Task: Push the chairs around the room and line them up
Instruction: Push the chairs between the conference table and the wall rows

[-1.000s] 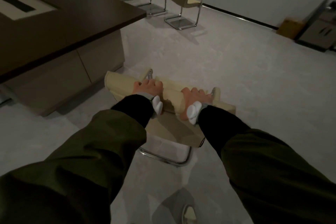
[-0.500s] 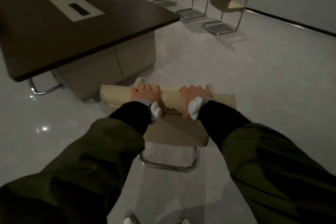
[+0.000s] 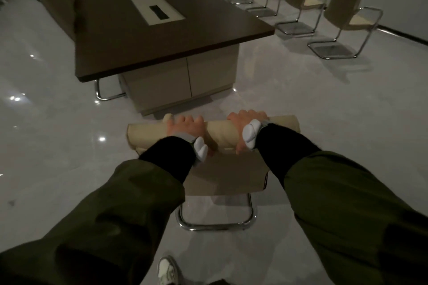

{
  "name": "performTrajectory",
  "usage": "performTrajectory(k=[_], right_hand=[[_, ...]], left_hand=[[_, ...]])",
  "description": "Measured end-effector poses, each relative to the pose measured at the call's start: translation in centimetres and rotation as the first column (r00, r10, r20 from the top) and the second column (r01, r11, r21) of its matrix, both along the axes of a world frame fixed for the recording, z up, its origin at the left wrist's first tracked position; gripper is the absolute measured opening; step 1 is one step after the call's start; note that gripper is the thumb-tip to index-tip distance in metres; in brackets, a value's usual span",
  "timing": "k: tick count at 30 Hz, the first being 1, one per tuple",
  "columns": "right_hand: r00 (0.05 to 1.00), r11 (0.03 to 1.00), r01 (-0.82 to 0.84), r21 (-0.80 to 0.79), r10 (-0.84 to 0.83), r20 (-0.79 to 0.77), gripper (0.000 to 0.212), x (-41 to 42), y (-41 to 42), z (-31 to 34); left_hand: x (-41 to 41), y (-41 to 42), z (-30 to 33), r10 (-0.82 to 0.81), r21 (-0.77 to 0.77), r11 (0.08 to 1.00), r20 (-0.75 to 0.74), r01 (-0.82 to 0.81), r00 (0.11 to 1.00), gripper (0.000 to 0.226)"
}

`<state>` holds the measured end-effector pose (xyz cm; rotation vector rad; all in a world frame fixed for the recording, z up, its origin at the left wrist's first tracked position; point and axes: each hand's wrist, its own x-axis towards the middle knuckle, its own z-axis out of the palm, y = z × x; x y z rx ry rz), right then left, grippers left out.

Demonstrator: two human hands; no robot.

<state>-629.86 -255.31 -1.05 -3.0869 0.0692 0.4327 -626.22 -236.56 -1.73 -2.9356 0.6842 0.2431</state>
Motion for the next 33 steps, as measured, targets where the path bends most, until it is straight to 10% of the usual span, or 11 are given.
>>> performTrajectory(k=[28,33], right_hand=[[0.989,0.989,-0.147,0.019,0.147,0.014,0.093,16.2,0.6,0.2],[0.987,0.992,0.018,-0.125,-0.037,-0.155,0.022,21.6,1.4,-0.6]], left_hand=[[15.5,1.6,-0.5,0.097,-0.053,0.994,-0.062,-0.1,0.993,0.101],[20.3,0.7,-0.5,0.093,-0.057,0.994,-0.066,-0.096,0.993,0.097]])
